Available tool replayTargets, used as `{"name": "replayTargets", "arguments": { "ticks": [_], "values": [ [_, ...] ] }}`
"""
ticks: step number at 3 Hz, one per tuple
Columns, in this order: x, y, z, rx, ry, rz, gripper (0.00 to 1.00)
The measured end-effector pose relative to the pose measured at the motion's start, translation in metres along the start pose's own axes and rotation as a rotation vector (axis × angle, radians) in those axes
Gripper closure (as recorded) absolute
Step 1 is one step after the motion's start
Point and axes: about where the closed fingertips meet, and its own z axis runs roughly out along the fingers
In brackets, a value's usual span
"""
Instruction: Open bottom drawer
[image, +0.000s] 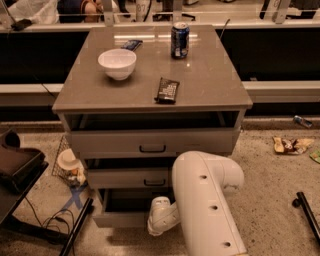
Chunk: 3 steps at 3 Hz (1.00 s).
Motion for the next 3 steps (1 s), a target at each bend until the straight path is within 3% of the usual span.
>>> {"name": "replayTargets", "arguments": {
  "ticks": [3],
  "values": [
    [0.01, 0.013, -0.004, 0.003, 0.007, 0.012, 1.0]
  ]
}}
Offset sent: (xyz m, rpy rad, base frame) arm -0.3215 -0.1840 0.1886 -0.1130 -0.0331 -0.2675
